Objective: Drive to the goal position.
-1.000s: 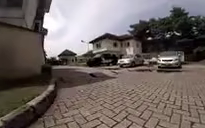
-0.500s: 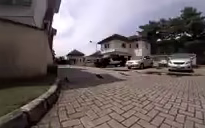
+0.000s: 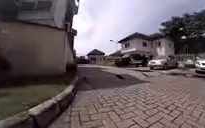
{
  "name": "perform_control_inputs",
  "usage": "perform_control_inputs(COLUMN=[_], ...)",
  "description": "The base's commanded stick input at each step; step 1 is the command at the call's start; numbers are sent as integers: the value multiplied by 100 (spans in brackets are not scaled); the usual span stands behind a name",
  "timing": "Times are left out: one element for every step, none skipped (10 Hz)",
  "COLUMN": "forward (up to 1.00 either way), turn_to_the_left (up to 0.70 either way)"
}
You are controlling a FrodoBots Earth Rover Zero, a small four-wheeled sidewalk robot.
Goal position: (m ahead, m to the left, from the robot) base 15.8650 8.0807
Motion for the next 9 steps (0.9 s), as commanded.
perform_control_inputs(forward=[50, 50, 50, 50, 50, 50, 50, 50, 50], turn_to_the_left=[0, 0, 0, 0, 0, 0, 0, 0, 0])
